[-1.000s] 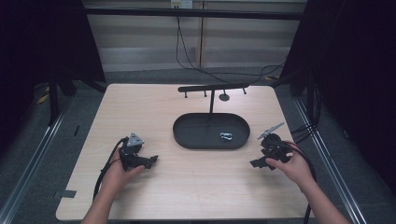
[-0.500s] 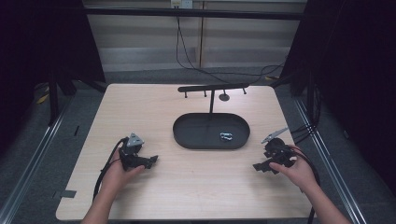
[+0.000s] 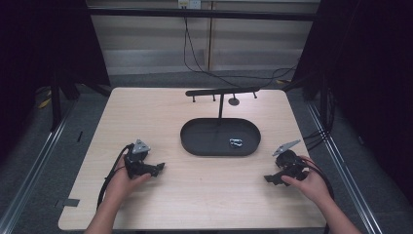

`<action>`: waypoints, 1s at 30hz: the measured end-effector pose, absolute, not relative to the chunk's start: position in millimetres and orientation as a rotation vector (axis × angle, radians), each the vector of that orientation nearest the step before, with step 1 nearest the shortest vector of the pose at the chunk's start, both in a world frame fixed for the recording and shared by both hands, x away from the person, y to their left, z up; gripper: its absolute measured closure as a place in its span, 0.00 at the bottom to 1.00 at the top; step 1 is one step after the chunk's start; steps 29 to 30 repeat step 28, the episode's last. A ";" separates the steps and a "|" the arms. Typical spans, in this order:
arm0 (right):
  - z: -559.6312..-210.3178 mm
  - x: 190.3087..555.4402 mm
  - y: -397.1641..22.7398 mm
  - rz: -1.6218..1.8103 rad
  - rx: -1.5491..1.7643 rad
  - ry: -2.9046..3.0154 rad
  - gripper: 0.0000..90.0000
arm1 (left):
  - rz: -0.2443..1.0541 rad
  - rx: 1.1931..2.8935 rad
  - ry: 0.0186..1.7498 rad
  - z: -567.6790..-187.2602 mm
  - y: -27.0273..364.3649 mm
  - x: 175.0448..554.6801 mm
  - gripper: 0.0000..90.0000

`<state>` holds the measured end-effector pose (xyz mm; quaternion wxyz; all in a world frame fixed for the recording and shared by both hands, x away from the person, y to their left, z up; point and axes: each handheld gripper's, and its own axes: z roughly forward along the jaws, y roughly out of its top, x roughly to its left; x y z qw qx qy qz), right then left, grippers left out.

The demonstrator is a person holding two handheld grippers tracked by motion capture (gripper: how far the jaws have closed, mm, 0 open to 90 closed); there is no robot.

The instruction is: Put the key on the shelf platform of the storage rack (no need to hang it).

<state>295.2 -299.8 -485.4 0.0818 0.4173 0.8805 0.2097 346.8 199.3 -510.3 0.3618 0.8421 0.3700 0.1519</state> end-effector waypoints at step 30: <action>-503.1 283.0 -312.6 0.905 1.159 2.472 0.13 | 0.377 2.171 0.946 -510.3 199.6 344.6 0.14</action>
